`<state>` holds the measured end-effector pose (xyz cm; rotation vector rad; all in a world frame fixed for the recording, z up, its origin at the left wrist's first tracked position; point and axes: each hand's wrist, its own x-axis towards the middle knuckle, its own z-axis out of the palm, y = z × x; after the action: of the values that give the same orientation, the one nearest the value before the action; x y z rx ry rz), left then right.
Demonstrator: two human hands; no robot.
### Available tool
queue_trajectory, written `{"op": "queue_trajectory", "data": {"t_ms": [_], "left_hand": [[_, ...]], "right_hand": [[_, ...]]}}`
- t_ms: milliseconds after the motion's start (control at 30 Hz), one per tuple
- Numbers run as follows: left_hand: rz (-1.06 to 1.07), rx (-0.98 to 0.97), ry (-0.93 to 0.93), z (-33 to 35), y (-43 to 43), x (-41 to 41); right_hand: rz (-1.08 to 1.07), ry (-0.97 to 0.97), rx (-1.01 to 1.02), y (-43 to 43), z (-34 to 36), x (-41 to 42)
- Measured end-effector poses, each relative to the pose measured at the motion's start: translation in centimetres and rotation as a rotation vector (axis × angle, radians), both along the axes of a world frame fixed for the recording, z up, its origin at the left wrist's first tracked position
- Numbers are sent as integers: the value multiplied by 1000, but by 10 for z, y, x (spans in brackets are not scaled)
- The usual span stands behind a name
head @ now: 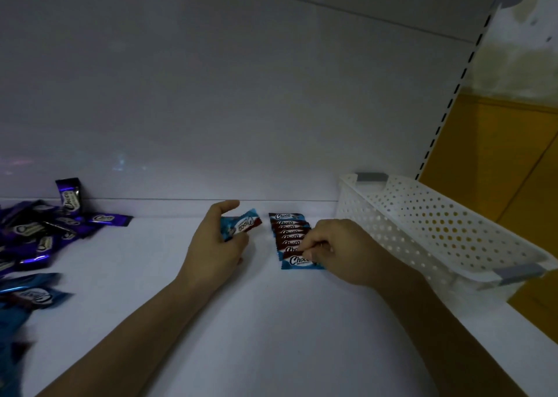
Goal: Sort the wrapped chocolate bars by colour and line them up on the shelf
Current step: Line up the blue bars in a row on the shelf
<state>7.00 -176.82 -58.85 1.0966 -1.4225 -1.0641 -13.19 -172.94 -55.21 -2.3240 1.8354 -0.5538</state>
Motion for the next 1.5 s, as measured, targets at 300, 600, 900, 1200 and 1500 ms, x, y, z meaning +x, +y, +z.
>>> {"op": "queue_trajectory", "data": {"t_ms": [300,600,900,1200,1500], "left_hand": [[-40,-48,-28,3,3,-2],[-44,-26,36,4,3,-1],[-76,-42,29,6,5,-1],[-193,-76,33,10,10,0],[-127,-179,-95,5,10,-3]], "right_hand": [[-2,262,-184,-5,-3,4],[-27,201,-167,-6,-12,7],[-12,29,-173,-6,-14,5],[37,-621,-19,2,-4,36],[-89,-1152,140,4,4,35]]}}
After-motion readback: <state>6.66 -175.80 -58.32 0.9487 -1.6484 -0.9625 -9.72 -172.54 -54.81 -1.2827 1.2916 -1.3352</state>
